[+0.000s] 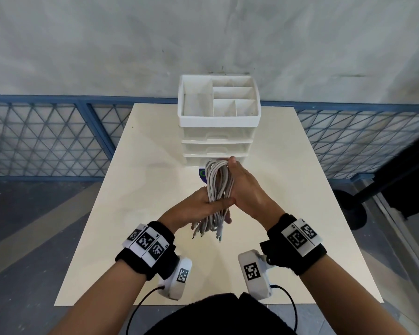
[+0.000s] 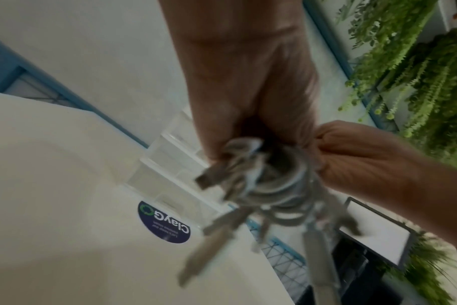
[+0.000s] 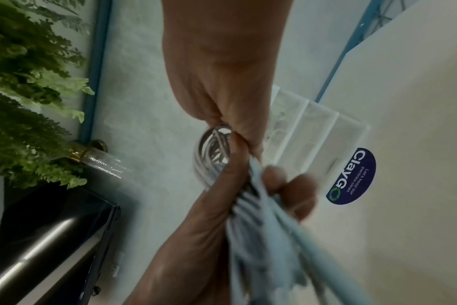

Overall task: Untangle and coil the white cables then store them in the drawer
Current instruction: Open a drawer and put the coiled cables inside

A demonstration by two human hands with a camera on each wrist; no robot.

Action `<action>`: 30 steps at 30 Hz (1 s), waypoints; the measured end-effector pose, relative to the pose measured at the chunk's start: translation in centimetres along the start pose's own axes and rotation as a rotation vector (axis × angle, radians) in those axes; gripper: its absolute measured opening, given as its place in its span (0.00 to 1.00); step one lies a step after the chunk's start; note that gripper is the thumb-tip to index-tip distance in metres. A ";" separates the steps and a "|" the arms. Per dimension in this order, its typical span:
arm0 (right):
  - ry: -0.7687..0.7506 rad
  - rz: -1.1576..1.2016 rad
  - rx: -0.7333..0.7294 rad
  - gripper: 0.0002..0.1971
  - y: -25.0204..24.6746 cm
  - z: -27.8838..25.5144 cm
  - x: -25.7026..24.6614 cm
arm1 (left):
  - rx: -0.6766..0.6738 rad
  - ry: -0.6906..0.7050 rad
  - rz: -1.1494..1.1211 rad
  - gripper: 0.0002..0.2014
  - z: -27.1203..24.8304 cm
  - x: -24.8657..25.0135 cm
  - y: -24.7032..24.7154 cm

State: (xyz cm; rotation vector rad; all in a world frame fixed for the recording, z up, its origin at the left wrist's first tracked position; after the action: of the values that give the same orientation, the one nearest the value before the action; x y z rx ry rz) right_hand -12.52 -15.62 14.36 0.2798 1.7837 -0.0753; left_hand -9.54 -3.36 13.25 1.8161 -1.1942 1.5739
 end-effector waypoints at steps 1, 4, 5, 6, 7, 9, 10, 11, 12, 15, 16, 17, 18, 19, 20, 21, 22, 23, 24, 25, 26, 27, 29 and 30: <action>0.016 0.038 -0.060 0.25 -0.1 0.0 -0.1 | -0.027 -0.014 -0.066 0.10 -0.2 0.1 0.0; 0.036 0.195 -0.165 0.25 -0.3 -0.2 -0.5 | -0.126 -0.063 -0.178 0.12 -0.7 0.2 0.5; 0.030 0.231 -0.188 0.25 -0.3 -0.3 -0.6 | -0.153 -0.077 -0.197 0.12 -0.8 0.2 0.7; 0.026 0.265 -0.209 0.24 -0.1 -0.4 -0.8 | -0.177 -0.087 -0.221 0.13 -0.9 0.3 0.8; 0.019 0.288 -0.211 0.19 0.0 -0.5 -0.8 | -0.196 -0.094 -0.235 0.14 -0.9 0.3 0.9; 0.018 0.316 -0.133 0.07 0.2 -0.5 -0.7 | -0.204 -0.110 -0.210 0.12 -0.8 0.3 0.8; 0.012 0.311 -0.084 0.05 0.2 -0.5 -0.8 | -0.203 -0.114 -0.176 0.10 -0.8 0.3 0.8; -0.008 0.288 -0.041 0.06 0.1 -0.5 -0.8 | -0.201 -0.114 -0.148 0.09 -0.9 0.4 0.9; -0.036 0.258 -0.012 0.08 0.0 -0.4 -0.8 | -0.191 -0.117 -0.138 0.09 -0.9 0.5 1.0; -0.124 0.200 0.044 0.10 0.1 -0.3 -1.1 | -0.140 -0.154 -0.151 0.12 -1.1 0.7 1.4; -0.151 0.187 0.073 0.11 0.0 -0.3 -1.1 | -0.125 -0.164 -0.139 0.11 -1.1 0.6 1.5; -0.176 0.177 0.105 0.11 0.0 -0.2 -1.1 | -0.095 -0.173 -0.107 0.10 -1.0 0.4 1.7; -0.196 0.169 0.133 0.11 -0.1 -0.1 -1.0 | -0.062 -0.179 -0.068 0.11 -0.9 0.3 1.8; -0.211 0.161 0.158 0.10 -0.1 0.0 -1.0 | -0.021 -0.186 -0.047 0.14 -0.9 0.2 2.0; -0.225 0.146 0.182 0.10 -0.1 0.0 -0.9 | 0.010 -0.197 -0.037 0.18 -0.7 -0.2 2.2; -0.239 0.123 0.209 0.09 -0.1 0.0 -0.8 | 0.031 -0.204 -0.026 0.19 -0.6 -0.5 2.4; -0.252 0.097 0.238 0.09 -0.1 0.1 -0.7 | 0.047 -0.195 -0.011 0.17 -0.5 -0.6 2.6; -0.260 0.071 0.271 0.09 -0.1 0.1 -0.6 | 0.067 -0.177 0.016 0.14 -0.4 -0.6 2.8; -0.262 0.047 0.303 0.09 -0.1 0.2 -0.5 | 0.094 -0.160 0.042 0.11 -0.4 -0.6 3.0; -0.255 0.023 0.336 0.09 -0.2 0.3 -0.4 | 0.125 -0.140 0.061 0.09 -0.2 -0.8 3.1; -0.242 0.011 0.364 0.09 -0.2 0.3 -0.3 | 0.155 -0.117 0.072 0.09 -0.2 -0.9 3.4; -0.224 0.007 0.386 0.10 -0.2 0.4 -0.2 | 0.186 -0.098 0.077 0.10 -0.2 -0.9 3.6; -0.192 0.027 0.408 0.10 -0.3 0.5 -0.1 | 0.228 -0.068 0.076 0.11 -0.2 -0.9 3.7; -0.178 0.044 0.403 0.10 -0.4 0.6 -0.1 | 0.224 -0.059 0.072 0.11 -0.1 -0.8 3.6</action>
State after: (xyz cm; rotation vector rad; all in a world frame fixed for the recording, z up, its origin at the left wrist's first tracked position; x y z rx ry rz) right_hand -12.00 -16.15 14.27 0.5824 1.5740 -0.4187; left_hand -12.57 -4.94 11.82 1.9908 -1.1598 1.7672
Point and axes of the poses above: each hand's wrist, its own z-axis towards the middle knuckle, its own y-axis out of the palm, x = y × z, the point moved 2 cm from there along z, towards the middle knuckle, and after that the axes turned 1 degree about x, right-handed, at the moved point
